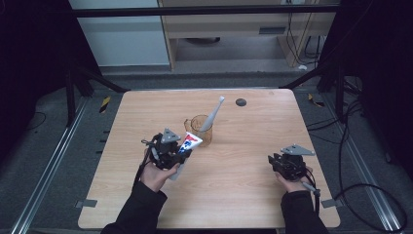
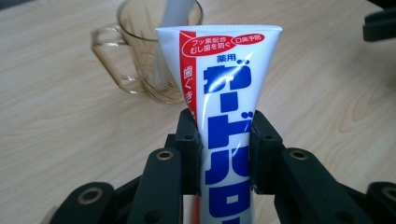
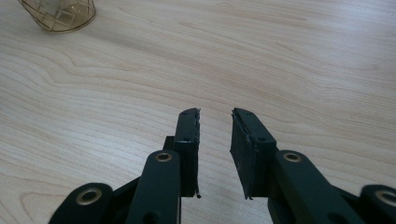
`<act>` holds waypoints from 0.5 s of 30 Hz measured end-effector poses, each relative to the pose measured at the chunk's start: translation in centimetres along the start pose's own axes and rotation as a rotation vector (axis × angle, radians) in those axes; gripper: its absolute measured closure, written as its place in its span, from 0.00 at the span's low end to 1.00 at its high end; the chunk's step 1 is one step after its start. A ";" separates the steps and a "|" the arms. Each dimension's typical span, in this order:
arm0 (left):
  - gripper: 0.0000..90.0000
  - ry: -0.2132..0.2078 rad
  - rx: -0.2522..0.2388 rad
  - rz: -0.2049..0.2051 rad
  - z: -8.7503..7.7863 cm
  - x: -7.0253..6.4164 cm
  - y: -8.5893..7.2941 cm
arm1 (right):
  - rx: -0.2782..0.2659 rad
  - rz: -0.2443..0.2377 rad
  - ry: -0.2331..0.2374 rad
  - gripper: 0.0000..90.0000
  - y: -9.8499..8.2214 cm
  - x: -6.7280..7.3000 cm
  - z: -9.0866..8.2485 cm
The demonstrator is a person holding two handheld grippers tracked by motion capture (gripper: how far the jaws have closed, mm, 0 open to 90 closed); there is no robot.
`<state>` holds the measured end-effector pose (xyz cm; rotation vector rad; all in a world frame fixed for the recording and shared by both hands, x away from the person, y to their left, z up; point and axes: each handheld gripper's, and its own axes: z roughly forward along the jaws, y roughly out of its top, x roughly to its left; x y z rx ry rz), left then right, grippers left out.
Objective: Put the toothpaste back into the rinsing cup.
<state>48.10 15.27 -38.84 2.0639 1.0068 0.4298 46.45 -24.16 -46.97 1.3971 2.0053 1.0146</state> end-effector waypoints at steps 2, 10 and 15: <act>0.77 0.023 -0.031 -0.011 -0.4 0.6 0.5 | -0.005 0.000 -0.005 0.79 0.0 0.0 0.0; 0.77 0.078 -0.122 -0.050 -0.8 2.1 2.5 | -0.014 0.002 -0.016 0.76 0.0 0.0 0.0; 0.77 0.097 -0.167 -0.078 -0.3 2.7 3.9 | -0.020 0.001 -0.018 0.76 0.0 0.0 0.0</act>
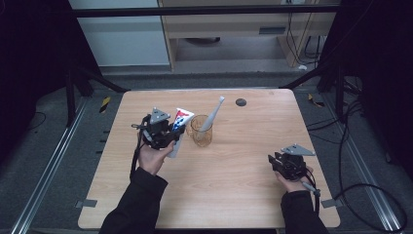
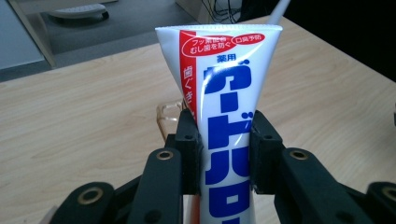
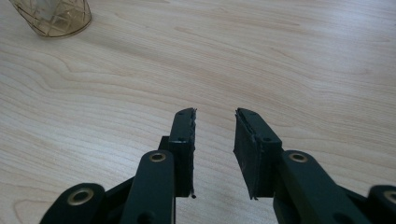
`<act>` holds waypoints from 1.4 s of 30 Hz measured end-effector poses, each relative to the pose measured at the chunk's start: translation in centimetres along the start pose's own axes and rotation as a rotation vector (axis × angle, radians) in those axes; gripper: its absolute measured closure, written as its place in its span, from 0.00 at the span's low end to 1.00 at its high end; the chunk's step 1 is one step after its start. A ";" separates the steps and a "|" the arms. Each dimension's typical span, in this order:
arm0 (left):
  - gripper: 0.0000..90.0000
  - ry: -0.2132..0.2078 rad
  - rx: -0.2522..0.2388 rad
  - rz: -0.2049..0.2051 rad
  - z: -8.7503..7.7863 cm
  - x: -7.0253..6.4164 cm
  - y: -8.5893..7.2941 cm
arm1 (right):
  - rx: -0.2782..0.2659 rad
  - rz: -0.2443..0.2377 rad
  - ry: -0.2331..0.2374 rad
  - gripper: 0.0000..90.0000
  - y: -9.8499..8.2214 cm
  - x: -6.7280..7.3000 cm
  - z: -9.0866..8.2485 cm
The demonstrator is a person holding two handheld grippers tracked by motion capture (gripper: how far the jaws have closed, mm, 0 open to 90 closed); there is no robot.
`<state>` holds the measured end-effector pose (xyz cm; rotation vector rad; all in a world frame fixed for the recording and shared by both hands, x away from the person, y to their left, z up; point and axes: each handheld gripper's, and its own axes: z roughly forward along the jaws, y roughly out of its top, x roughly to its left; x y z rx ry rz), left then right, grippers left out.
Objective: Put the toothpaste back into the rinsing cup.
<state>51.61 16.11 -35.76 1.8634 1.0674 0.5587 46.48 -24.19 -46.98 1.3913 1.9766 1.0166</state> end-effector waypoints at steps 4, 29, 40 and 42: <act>0.77 0.016 -0.043 -0.023 0.5 0.4 0.6 | -0.007 -0.003 -0.001 0.75 0.0 0.0 0.0; 0.77 0.052 -0.198 -0.073 3.8 0.6 3.3 | -0.014 -0.001 0.003 0.74 -0.1 0.0 0.1; 0.77 0.054 -0.240 -0.076 4.9 0.4 3.4 | -0.013 -0.005 0.003 0.74 -0.1 0.0 0.2; 0.77 0.056 -0.249 -0.077 5.0 0.3 3.5 | -0.014 -0.006 0.003 0.74 -0.1 0.0 0.2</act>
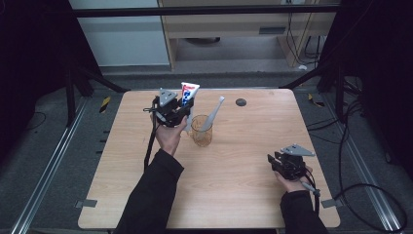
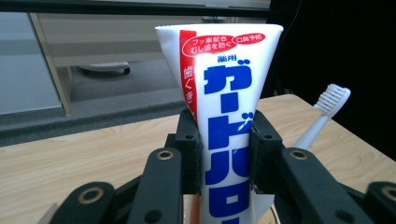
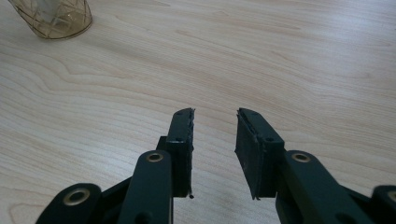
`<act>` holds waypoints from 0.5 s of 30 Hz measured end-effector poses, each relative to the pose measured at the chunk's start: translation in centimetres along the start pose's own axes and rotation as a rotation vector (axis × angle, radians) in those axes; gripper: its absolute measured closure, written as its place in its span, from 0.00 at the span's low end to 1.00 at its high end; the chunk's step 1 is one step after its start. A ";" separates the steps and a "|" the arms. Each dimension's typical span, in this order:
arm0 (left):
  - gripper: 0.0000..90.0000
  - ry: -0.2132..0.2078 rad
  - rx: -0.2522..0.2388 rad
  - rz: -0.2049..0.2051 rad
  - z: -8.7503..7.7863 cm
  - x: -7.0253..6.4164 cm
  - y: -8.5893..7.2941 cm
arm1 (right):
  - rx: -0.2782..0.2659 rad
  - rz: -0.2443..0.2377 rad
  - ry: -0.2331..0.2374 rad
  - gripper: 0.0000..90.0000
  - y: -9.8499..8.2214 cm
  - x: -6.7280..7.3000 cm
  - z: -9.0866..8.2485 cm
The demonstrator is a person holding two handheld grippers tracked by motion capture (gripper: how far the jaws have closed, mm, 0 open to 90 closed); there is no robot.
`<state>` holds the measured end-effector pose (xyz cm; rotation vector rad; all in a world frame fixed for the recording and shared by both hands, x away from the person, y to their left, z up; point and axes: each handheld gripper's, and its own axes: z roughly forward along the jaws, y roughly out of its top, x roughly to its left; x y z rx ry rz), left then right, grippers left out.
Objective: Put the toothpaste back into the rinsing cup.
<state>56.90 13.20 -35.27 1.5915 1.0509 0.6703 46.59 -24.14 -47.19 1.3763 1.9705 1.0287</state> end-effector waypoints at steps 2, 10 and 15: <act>0.77 -0.001 -0.011 -0.004 0.1 -0.1 0.0 | 0.000 0.001 0.000 0.74 0.0 0.0 0.0; 0.77 -0.005 -0.052 -0.003 0.7 -0.6 0.1 | -0.002 0.002 -0.004 0.74 0.0 0.0 0.0; 0.77 -0.008 -0.053 0.001 1.4 -0.8 0.0 | -0.003 -0.002 -0.002 0.74 -0.1 0.0 0.1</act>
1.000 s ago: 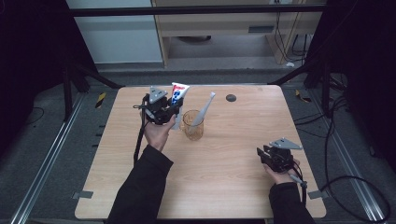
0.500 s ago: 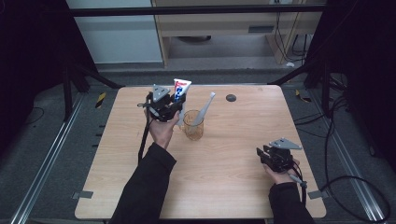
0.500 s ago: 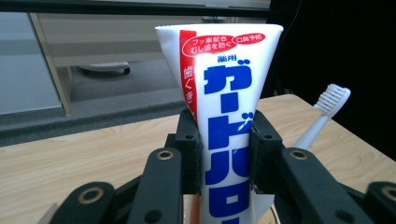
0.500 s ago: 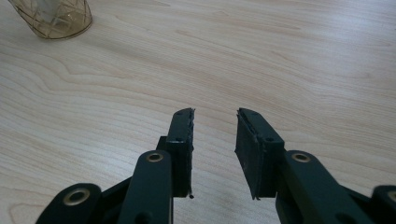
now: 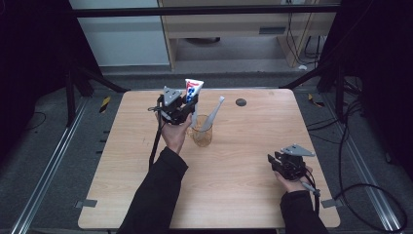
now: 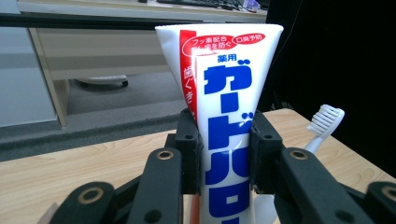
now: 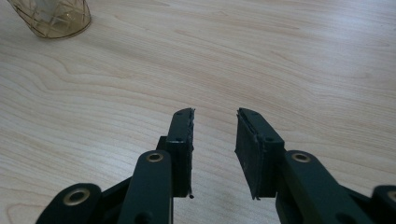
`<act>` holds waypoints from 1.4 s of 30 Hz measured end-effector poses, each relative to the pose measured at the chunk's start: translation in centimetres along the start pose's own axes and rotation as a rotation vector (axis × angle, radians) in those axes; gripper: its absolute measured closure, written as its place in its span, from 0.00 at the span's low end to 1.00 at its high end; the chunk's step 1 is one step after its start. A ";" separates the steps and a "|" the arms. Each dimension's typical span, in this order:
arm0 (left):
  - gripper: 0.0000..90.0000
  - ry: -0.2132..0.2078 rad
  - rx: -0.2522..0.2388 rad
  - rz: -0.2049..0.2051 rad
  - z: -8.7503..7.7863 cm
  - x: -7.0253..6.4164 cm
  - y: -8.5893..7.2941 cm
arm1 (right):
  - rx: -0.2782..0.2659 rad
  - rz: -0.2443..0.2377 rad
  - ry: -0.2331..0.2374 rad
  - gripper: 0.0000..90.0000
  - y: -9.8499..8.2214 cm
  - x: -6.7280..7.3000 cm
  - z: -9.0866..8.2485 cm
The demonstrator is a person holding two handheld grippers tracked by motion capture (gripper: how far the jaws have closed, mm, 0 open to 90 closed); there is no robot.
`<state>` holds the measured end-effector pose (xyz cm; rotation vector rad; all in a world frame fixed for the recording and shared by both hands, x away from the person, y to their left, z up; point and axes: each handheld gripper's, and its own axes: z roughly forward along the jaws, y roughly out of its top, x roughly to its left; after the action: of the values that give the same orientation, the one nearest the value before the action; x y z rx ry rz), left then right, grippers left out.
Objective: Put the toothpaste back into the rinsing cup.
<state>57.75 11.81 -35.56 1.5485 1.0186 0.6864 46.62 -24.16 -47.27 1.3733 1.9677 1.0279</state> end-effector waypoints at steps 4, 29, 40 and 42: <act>0.77 -0.009 0.000 0.002 0.7 -0.2 -0.3 | 0.003 -0.001 0.002 0.74 0.0 0.0 0.1; 0.77 -0.038 0.031 -0.004 4.4 0.1 -2.5 | 0.012 -0.005 0.005 0.74 -0.2 0.0 0.3; 0.76 -0.049 0.069 0.020 4.7 0.2 -4.0 | 0.016 -0.008 0.005 0.74 -0.2 0.0 0.3; 0.76 -0.048 0.065 0.017 4.6 0.3 -4.3 | 0.015 -0.007 0.005 0.74 -0.2 0.0 0.3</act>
<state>60.77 9.99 -40.78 1.6241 1.0010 0.6302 46.69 -24.13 -47.60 1.3726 1.9866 1.0167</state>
